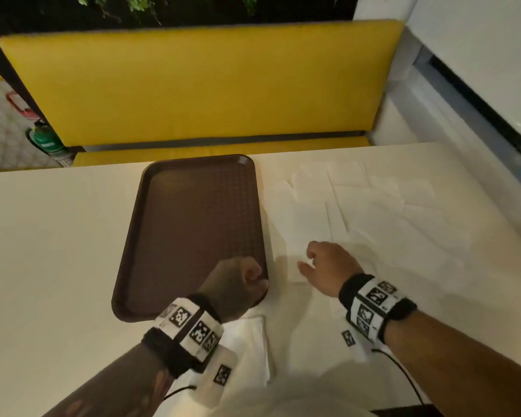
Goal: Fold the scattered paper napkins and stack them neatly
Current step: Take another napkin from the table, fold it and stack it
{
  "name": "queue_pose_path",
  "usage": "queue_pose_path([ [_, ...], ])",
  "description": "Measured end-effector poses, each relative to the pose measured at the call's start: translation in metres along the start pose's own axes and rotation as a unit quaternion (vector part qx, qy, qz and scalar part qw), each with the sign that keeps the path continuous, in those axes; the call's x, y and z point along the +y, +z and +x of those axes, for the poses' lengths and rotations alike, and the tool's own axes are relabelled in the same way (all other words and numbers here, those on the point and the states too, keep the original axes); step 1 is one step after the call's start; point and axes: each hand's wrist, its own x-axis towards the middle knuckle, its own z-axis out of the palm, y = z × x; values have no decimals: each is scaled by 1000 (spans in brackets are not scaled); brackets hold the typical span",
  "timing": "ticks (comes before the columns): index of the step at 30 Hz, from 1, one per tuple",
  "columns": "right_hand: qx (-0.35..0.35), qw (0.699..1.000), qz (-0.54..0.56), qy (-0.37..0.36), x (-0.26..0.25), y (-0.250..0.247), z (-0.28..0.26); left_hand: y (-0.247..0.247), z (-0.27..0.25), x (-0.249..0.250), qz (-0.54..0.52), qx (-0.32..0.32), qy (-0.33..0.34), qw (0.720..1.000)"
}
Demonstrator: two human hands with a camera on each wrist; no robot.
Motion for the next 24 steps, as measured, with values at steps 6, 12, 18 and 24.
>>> queue_pose_path([
  [6, 20, 985, 64, 160, 38, -26, 48, 17, 98, 13, -186, 24, -57, 980],
  [12, 24, 973, 108, 203, 35, -26, 59, 57, 148, 10, -227, -45, -163, 959],
  [18, 27, 965, 136, 223, 39, -23, 69, 67, 163, 13, -189, -45, -151, 969],
  [24, 28, 973, 159, 162, 39, -27, 75, 58, 154, 19, -173, -46, -132, 975],
])
